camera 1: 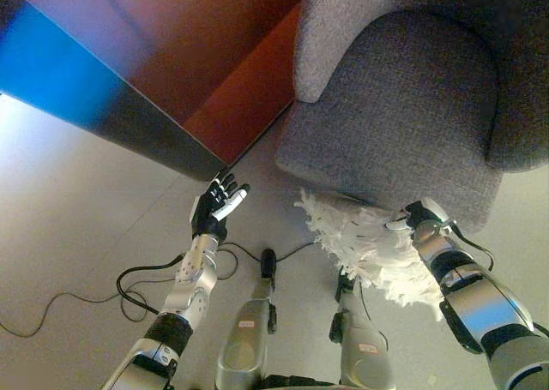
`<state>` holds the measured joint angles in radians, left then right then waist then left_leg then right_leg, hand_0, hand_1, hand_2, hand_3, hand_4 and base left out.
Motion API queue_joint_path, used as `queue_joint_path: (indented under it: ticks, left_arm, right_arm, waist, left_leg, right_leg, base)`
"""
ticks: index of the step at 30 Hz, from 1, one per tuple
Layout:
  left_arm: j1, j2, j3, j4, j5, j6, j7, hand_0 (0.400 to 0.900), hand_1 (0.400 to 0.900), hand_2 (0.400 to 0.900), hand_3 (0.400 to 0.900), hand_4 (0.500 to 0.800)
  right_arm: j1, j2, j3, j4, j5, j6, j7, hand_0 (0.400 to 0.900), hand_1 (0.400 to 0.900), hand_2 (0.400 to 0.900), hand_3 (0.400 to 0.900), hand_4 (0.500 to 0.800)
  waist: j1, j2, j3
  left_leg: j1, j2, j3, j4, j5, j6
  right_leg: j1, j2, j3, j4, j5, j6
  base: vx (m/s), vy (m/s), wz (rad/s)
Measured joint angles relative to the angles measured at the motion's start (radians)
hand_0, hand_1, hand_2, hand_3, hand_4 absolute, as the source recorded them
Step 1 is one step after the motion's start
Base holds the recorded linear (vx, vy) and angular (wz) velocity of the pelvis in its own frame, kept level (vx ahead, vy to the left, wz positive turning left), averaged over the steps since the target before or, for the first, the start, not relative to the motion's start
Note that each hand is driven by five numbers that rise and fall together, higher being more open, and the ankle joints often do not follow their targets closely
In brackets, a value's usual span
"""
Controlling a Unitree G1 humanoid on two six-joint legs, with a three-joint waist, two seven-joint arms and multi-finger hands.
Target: Pick up the pillow and put it on the sofa.
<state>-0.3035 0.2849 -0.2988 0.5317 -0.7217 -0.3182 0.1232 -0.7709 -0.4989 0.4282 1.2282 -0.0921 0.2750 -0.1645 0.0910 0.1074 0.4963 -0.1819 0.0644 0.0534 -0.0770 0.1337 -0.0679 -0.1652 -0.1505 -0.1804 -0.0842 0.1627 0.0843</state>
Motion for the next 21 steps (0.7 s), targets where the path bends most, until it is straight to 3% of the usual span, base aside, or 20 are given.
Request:
queue_joint_path:
  ticks: [21]
  left_arm:
    - [0.007,0.0,0.012,0.0,0.0,0.006,-0.003,0.9,0.9,0.9,0.9,0.8]
  right_arm:
    - [0.067,-0.001,-0.003,-0.044,0.001,-0.009,0.004,0.4,0.4,0.4,0.4,0.5]
  waist:
    - [-0.005,-0.004,0.002]
  left_leg:
    - [0.079,0.0,-0.005,-0.003,0.0,0.001]
  right_leg:
    - [0.084,-0.001,-0.007,-0.001,-0.001,0.003]
  base:
    - [0.04,-0.004,0.0]
